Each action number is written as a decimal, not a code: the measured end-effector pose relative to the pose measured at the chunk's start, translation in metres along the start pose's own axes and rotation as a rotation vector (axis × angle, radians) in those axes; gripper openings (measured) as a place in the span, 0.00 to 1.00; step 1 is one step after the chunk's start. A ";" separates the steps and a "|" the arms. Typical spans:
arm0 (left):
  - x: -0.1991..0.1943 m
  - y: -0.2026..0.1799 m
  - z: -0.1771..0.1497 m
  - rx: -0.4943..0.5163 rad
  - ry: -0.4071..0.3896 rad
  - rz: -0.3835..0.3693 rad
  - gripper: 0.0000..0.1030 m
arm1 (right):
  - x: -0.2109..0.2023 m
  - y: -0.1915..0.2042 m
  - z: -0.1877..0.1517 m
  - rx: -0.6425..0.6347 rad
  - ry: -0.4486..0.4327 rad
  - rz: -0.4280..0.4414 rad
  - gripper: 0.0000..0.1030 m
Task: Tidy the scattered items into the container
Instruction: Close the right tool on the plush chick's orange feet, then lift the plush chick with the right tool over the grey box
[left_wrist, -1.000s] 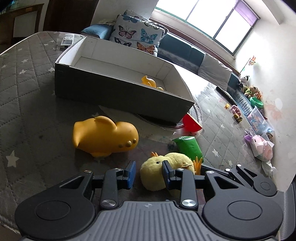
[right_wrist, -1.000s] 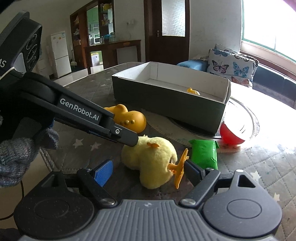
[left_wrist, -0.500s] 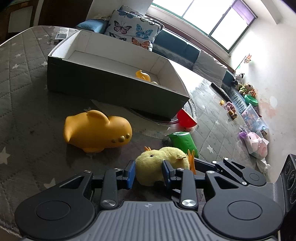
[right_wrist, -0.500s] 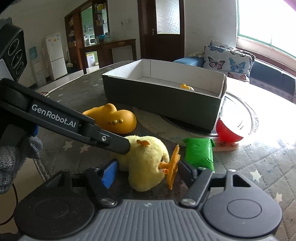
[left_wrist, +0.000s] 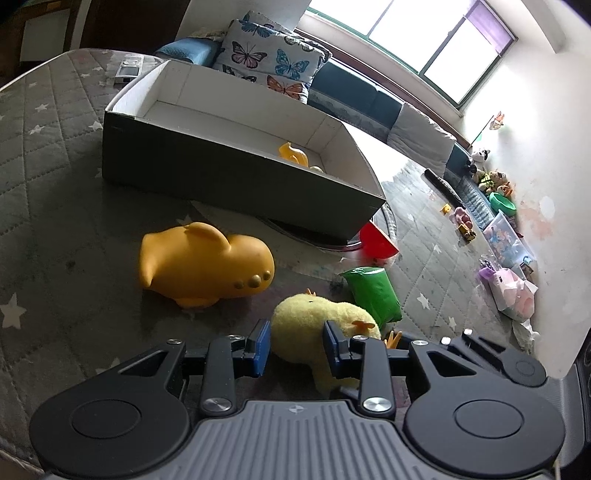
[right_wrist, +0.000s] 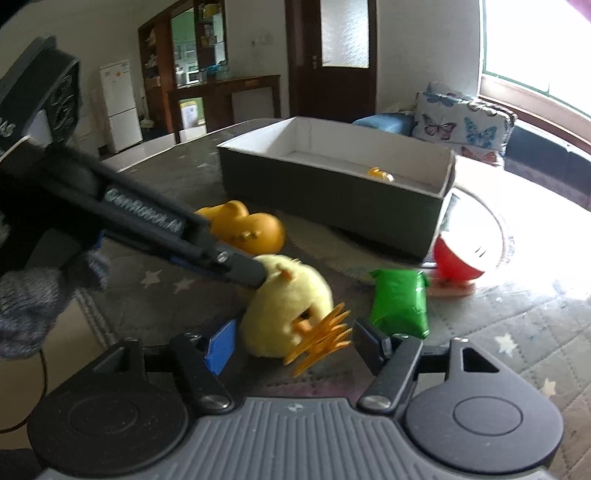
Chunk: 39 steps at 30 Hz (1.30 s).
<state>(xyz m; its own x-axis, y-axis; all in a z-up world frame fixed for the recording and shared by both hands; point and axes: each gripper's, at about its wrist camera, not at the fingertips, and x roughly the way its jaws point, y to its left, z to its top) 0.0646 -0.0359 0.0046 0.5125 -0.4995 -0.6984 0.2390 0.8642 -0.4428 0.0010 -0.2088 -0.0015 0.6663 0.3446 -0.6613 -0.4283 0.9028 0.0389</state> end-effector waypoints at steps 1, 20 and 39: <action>0.001 0.001 0.001 -0.004 0.000 -0.003 0.34 | 0.001 -0.001 0.002 -0.005 -0.004 0.000 0.70; 0.010 0.008 0.012 -0.008 -0.009 -0.033 0.34 | 0.015 -0.001 0.016 -0.058 0.051 0.092 0.66; 0.017 0.004 0.019 -0.007 -0.003 -0.038 0.36 | 0.019 0.007 0.018 -0.019 0.007 0.037 0.65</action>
<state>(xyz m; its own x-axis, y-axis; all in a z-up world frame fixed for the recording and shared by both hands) 0.0903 -0.0403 0.0017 0.5057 -0.5316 -0.6795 0.2526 0.8443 -0.4726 0.0214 -0.1912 -0.0001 0.6456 0.3754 -0.6650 -0.4636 0.8847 0.0493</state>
